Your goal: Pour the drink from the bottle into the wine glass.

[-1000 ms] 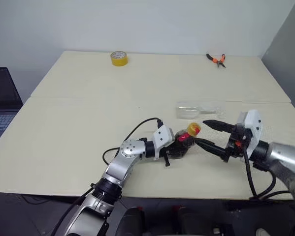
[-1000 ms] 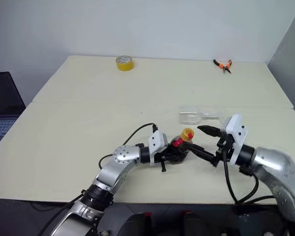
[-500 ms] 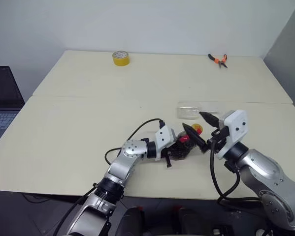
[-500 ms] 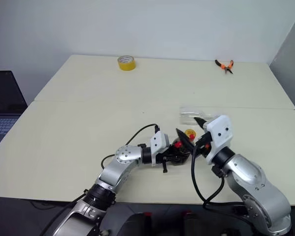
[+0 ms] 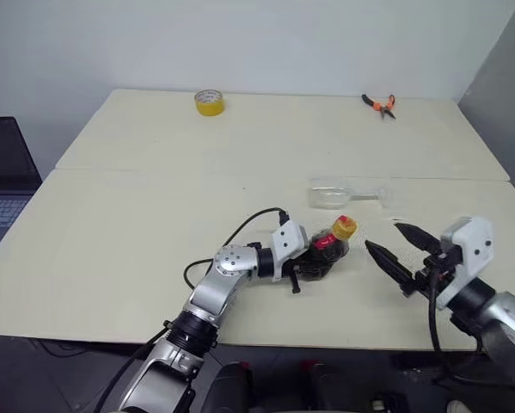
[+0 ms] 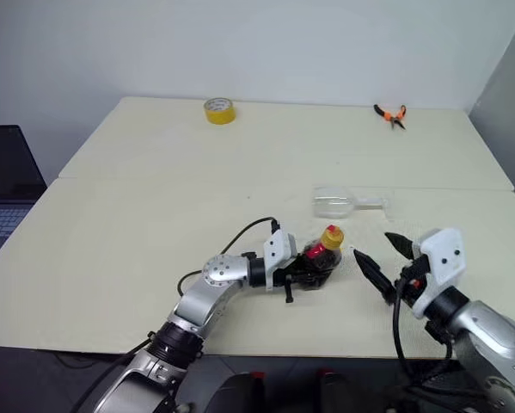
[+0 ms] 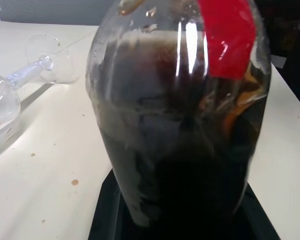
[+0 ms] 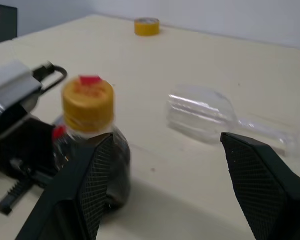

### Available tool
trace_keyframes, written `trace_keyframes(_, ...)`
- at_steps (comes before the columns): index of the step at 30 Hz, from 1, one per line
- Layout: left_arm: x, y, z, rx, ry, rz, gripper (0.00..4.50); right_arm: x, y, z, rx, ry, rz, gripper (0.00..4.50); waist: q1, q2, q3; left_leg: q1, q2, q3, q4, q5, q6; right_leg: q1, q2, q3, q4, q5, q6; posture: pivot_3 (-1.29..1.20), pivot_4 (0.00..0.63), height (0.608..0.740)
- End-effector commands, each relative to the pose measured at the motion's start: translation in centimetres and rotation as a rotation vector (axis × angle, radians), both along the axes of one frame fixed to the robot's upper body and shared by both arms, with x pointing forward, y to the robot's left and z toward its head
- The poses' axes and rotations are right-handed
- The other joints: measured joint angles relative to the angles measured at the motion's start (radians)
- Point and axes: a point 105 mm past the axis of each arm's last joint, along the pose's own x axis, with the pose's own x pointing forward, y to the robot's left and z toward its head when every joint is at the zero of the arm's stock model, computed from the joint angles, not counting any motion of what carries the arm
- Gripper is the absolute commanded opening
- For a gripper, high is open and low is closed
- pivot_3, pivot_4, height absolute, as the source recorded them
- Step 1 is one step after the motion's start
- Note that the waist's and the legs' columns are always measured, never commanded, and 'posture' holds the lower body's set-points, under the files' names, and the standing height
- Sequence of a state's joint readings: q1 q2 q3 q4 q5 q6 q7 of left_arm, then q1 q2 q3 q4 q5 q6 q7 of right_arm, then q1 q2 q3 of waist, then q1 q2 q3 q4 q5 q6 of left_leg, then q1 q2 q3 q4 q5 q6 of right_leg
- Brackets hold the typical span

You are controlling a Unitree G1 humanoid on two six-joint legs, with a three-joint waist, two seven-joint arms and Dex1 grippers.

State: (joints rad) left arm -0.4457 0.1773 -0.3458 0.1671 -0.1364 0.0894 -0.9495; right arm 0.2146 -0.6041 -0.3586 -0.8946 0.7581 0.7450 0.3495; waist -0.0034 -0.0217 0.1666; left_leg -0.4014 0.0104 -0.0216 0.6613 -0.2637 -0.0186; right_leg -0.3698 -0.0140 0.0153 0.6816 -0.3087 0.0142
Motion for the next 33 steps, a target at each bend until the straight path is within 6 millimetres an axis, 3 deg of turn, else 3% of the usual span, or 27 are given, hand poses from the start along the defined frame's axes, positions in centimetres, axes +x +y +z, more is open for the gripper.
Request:
trace_keyframes(1, -0.2, -0.3, 1.5, -0.038, -0.057, -0.018, 0.77, -1.6, 1.8, 1.3, 0.014, -0.021, 0.137, 3.63, -0.001, 0.0, 0.0, 0.0, 0.0, 0.0, 0.0, 0.0, 0.0, 0.0, 0.0, 0.0, 0.0, 0.0, 0.0, 0.0, 0.15, 0.74)
trace_keyframes(5, -0.1, -0.3, 1.5, -0.038, -0.057, -0.016, 0.77, 0.1, 4.1, 2.9, 0.041, -0.117, 0.157, 3.63, -0.006, 0.0, 0.0, 0.001, 0.0, 0.0, 0.0, 0.0, 0.0, 0.0, 0.001, 0.001, 0.0, 0.0, 0.0, 0.0, 0.15, 0.74)
trace_keyframes(11, -0.1, -0.3, 1.5, -0.035, -0.059, -0.018, 0.77, 2.2, 5.1, 3.3, 0.024, -0.167, 0.109, 3.63, 0.001, 0.0, 0.0, -0.002, 0.0, 0.0, 0.0, 0.0, 0.0, -0.001, 0.005, 0.0, -0.001, 0.0, 0.0, 0.0, 0.15, 0.74)
trace_keyframes(17, -0.1, -0.4, 1.5, -0.035, -0.06, -0.018, 0.77, 3.1, 3.5, 2.5, -0.025, -0.164, 0.023, 3.63, 0.001, 0.0, 0.0, -0.002, -0.001, 0.0, 0.001, 0.0, 0.0, -0.002, 0.0, 0.0, 0.0, 0.0, 0.0, 0.0, 0.15, 0.74)
trace_keyframes(20, -0.1, -0.3, 1.4, -0.033, -0.06, -0.019, 0.77, 2.9, 2.8, 2.4, -0.024, -0.159, 0.01, 3.63, 0.001, 0.0, 0.0, -0.002, 0.0, -0.001, 0.001, 0.0, 0.0, -0.001, 0.0, -0.001, 0.0, 0.0, 0.0, 0.0, 0.15, 0.74)
trace_keyframes(33, -0.1, -0.2, 1.4, -0.03, -0.065, -0.021, 0.76, -1.9, 2.0, 1.4, 0.007, 0.02, 0.206, 3.63, 0.001, 0.0, 0.0, -0.001, 0.0, 0.0, 0.001, 0.0, 0.0, 0.0, 0.0, 0.0, 0.0, 0.0, 0.0, 0.0, 0.15, 0.74)
